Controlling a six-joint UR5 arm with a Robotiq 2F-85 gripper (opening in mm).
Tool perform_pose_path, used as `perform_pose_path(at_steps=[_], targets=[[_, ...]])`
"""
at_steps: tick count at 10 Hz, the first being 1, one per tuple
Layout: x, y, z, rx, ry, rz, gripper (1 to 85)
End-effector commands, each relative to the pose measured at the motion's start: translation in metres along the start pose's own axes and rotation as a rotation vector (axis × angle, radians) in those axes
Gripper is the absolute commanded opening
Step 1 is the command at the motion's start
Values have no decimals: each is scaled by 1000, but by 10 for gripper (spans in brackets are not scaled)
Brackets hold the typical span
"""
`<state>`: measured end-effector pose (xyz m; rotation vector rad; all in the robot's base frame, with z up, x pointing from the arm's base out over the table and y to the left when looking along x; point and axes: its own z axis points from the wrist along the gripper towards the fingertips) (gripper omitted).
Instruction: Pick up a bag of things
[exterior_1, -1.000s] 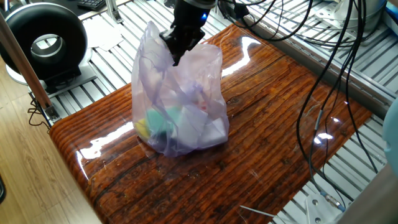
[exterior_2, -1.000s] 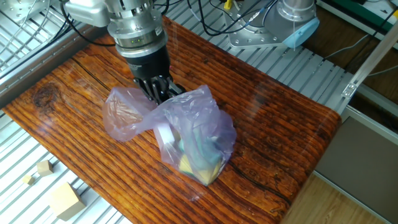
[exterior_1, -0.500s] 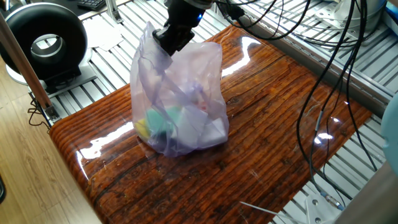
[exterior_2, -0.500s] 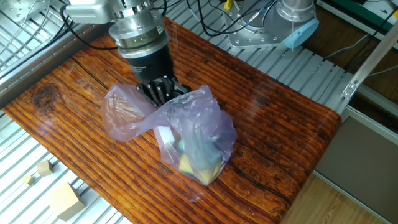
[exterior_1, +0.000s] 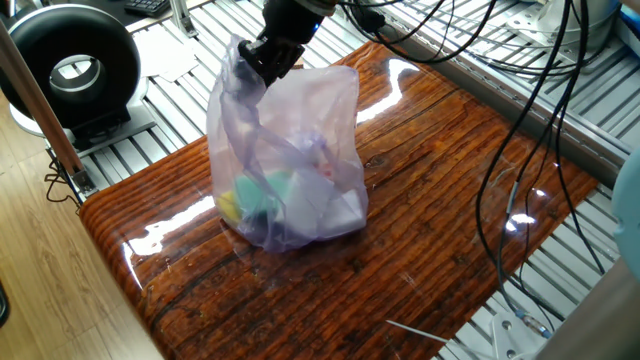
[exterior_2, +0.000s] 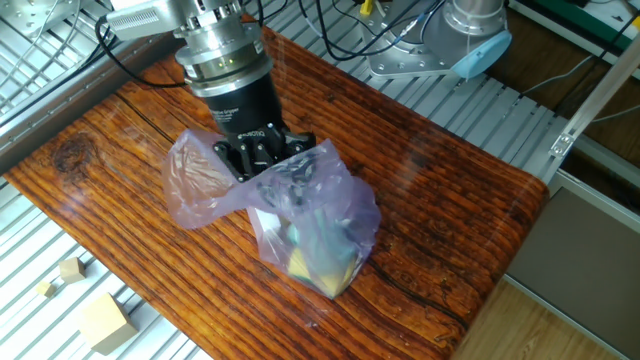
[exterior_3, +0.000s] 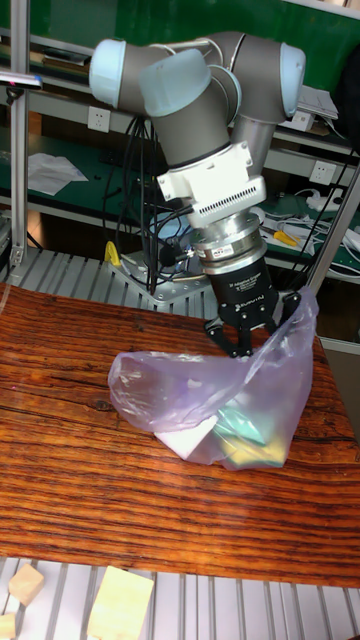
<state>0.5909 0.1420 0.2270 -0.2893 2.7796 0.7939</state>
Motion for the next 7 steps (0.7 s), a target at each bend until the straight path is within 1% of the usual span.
perform_pose_path(at_steps=[1,2,3,4,5,7], targets=[[-6,7,1,-36,-22,-25,800],[-5,9,2,-47,-19,-25,850],[-6,7,4,-45,-20,-24,850],[-7,2,6,-28,-25,-32,850],[-8,-1,11,-23,-25,-39,850],[-9,-13,25,1,-31,-43,850]])
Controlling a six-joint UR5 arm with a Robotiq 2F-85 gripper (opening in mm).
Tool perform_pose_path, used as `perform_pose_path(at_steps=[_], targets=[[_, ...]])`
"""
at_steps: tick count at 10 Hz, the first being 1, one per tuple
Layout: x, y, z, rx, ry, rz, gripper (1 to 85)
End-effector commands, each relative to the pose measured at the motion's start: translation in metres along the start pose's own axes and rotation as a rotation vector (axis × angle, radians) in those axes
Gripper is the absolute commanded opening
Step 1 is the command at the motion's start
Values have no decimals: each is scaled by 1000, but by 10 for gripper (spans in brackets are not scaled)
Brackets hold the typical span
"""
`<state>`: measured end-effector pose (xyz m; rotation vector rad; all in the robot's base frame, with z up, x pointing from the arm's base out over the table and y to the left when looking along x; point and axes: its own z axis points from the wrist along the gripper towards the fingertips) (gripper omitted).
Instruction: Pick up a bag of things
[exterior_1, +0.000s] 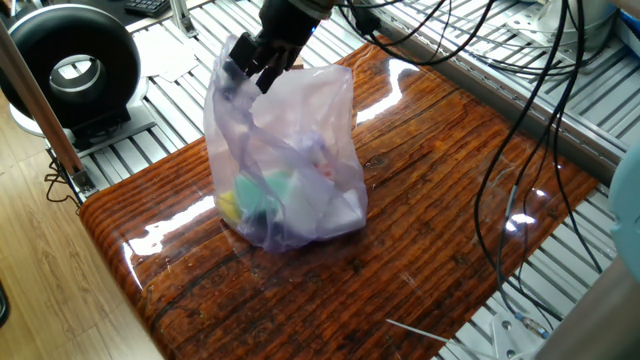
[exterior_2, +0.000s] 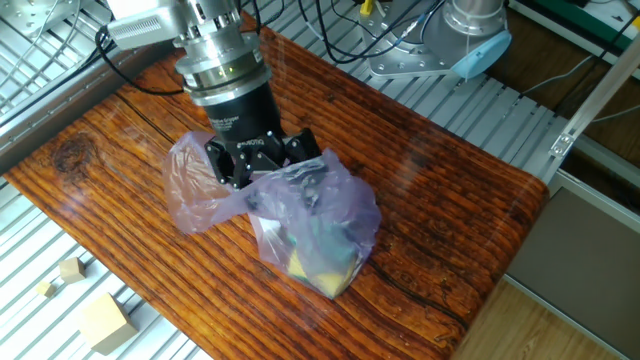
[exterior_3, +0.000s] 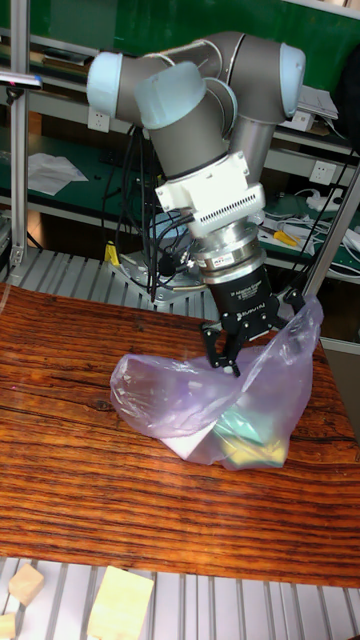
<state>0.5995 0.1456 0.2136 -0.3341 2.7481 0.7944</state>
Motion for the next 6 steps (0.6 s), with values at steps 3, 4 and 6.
perform_pose_path(at_steps=[3,4,6], targets=[[-3,-21,25,44,-16,-12,850],[-3,-26,28,60,-18,-17,850],[-4,-34,34,81,-29,-26,840]])
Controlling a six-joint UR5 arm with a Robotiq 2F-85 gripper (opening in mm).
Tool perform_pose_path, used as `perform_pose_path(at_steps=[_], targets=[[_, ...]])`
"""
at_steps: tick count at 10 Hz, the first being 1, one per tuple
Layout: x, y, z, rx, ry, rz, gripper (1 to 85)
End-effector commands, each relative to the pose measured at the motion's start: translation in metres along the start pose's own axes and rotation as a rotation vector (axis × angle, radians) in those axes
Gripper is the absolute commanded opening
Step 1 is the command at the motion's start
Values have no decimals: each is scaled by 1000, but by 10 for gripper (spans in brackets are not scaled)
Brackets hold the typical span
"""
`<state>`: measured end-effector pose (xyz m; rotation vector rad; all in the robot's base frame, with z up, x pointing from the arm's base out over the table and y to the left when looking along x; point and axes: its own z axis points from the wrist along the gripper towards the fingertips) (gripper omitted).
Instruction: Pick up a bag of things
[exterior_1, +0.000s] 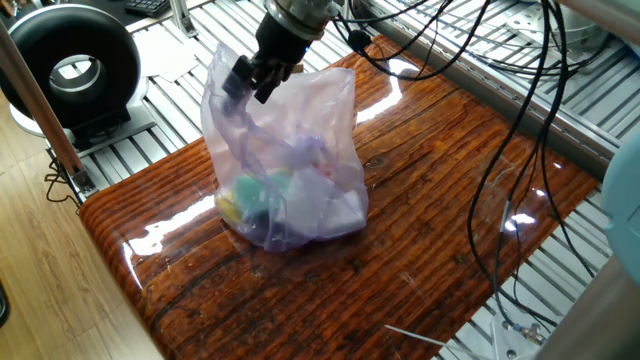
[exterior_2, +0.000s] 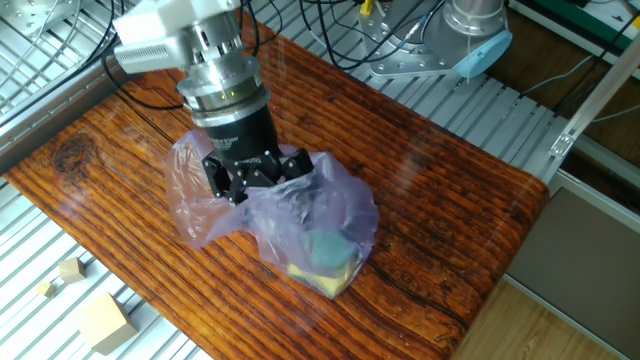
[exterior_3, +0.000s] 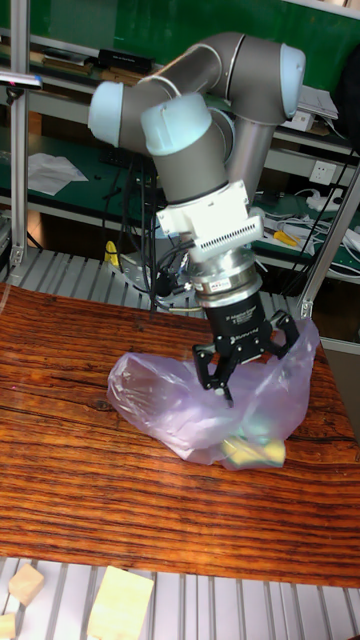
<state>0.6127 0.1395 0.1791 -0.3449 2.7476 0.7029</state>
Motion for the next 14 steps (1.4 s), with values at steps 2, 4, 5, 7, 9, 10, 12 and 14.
perform_pose_path(at_steps=[2,4,5,7,9,10,12,14], targets=[[-3,-15,14,35,-27,-16,837],[-4,-21,21,51,-38,-24,837],[-3,-23,23,55,-40,-27,837],[-3,-28,28,68,-50,-31,827],[-1,-33,31,83,-58,-36,827],[0,-35,35,88,-68,-38,823],[8,-41,44,103,-82,-46,823],[19,-49,45,122,-62,-61,823]])
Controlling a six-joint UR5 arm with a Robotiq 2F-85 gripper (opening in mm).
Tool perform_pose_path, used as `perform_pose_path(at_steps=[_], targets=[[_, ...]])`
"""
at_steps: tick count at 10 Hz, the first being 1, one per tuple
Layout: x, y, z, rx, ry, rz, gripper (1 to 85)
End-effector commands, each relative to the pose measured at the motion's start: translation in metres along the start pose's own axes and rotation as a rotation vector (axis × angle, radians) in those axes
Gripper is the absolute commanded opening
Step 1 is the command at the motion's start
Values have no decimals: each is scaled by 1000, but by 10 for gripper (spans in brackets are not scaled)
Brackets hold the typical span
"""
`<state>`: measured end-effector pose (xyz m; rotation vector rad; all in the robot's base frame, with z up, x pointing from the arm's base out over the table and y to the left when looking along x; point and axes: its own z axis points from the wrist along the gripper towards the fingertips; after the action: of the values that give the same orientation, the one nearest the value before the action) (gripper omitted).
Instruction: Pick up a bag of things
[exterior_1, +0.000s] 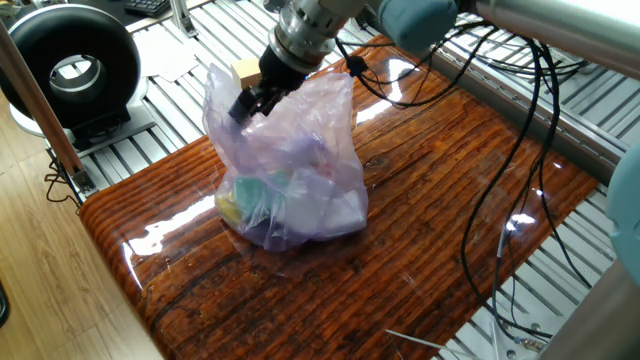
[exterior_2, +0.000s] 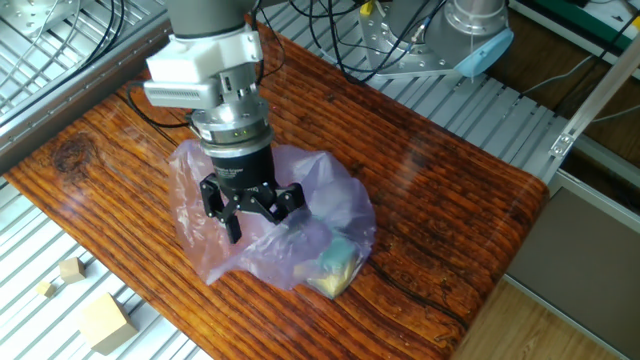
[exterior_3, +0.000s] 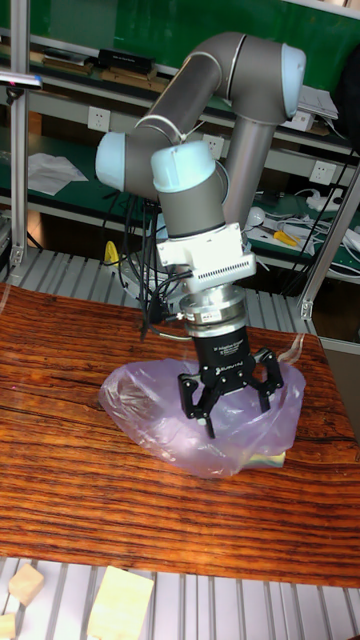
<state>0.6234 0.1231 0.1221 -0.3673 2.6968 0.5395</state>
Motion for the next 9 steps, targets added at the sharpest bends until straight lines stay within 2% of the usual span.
perform_pose_path(at_steps=[1,3,5,6,8,9], targets=[[27,-10,3,25,59,-6,803],[53,-35,1,108,137,-40,770],[77,-50,-4,158,216,-72,787],[81,-53,-7,167,238,-80,790],[81,-59,-11,193,247,-100,787],[81,-58,-13,190,246,-95,777]])
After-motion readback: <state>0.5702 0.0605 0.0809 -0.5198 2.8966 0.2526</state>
